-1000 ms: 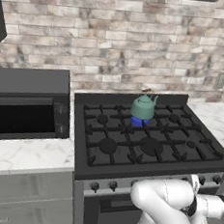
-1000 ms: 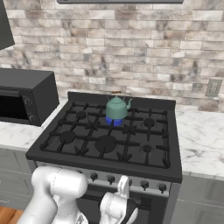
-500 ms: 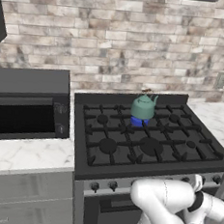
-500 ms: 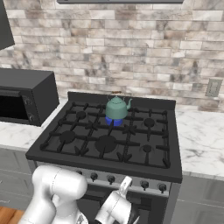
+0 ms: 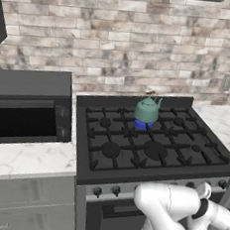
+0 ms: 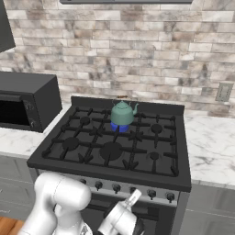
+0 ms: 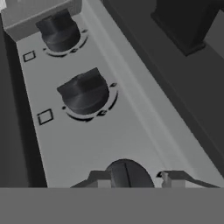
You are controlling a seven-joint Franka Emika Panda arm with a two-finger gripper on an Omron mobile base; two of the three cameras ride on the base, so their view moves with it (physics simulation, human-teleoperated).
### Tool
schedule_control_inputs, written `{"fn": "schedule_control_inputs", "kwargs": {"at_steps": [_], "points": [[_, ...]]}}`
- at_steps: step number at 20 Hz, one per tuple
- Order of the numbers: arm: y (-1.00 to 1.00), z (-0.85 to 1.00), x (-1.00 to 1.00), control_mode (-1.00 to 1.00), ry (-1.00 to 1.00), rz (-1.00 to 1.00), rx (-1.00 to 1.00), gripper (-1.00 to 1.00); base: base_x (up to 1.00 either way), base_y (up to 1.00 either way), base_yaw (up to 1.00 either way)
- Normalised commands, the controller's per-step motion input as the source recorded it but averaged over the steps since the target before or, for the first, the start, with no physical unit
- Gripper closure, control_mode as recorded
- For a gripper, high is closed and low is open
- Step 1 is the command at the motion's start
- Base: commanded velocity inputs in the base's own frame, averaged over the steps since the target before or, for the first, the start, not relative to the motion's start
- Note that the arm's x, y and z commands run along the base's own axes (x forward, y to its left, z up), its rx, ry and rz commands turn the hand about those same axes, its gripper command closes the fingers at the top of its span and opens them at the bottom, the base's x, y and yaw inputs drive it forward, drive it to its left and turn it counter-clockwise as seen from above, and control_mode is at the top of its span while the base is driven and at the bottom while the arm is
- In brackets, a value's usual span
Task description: Lower the heat of the kettle.
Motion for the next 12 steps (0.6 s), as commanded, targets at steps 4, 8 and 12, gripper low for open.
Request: {"fn": "schedule_control_inputs", "kwargs": {"at_steps": [4, 8, 12], "points": [[0.0, 0.05, -0.06, -1.0, 0.0, -0.11, 0.25, 1.0, 0.0, 0.0, 0.0], [0.0, 0.15, -0.01, -1.0, 0.0, -0.12, 0.26, 1.0, 0.0, 0.0, 0.0], [0.0, 0.37, 0.0, -1.0, 0.0, -0.14, 0.23, 1.0, 0.0, 0.0, 0.0]]}}
